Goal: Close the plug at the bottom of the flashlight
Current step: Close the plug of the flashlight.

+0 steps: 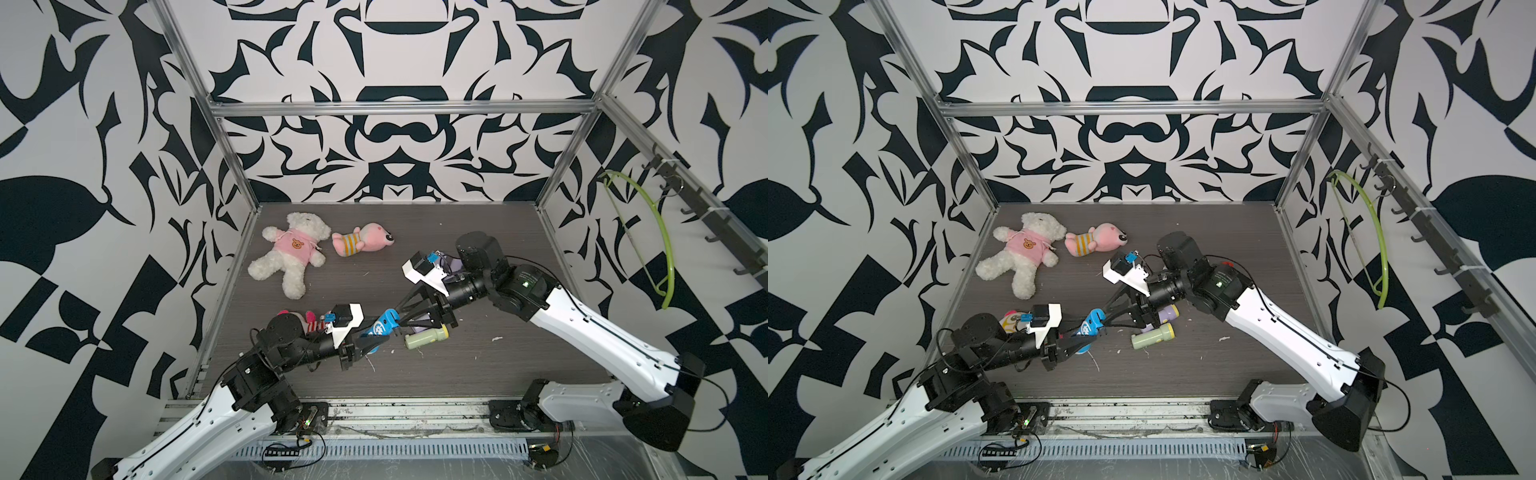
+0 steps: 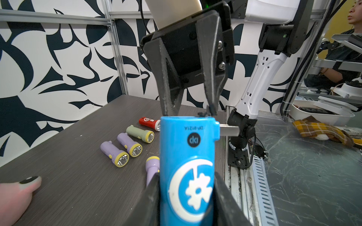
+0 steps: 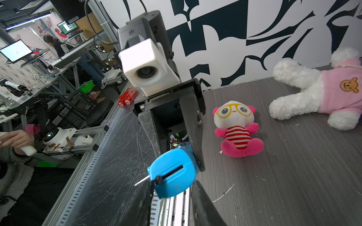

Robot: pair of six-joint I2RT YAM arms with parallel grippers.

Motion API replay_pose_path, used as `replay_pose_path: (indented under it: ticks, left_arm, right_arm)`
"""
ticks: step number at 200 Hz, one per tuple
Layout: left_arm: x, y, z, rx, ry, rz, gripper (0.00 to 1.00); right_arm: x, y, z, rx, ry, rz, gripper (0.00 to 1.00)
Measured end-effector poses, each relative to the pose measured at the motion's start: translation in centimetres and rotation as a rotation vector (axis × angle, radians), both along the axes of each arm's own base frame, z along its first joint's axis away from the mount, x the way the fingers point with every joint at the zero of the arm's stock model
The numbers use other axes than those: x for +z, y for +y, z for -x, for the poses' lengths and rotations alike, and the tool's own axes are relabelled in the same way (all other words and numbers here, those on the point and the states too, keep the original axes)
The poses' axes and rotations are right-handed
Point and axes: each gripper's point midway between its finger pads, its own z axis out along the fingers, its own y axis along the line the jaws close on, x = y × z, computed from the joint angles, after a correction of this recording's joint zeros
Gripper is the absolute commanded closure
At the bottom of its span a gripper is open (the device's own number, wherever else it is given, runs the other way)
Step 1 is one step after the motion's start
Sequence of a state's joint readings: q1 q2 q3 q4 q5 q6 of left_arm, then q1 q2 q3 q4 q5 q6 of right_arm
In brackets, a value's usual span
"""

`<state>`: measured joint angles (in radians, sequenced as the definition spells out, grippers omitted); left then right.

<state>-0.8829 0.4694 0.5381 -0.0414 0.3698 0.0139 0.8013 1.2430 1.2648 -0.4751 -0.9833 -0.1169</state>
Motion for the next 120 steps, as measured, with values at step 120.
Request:
replay_pose_path:
  ticks: [120]
  left_arm:
    - [-0.27, -0.19, 0.11, -0.014, 0.015, -0.007, 1.0]
  right_arm:
    - [0.01, 0.39, -0.26, 0.01, 0.013, 0.003, 0.66]
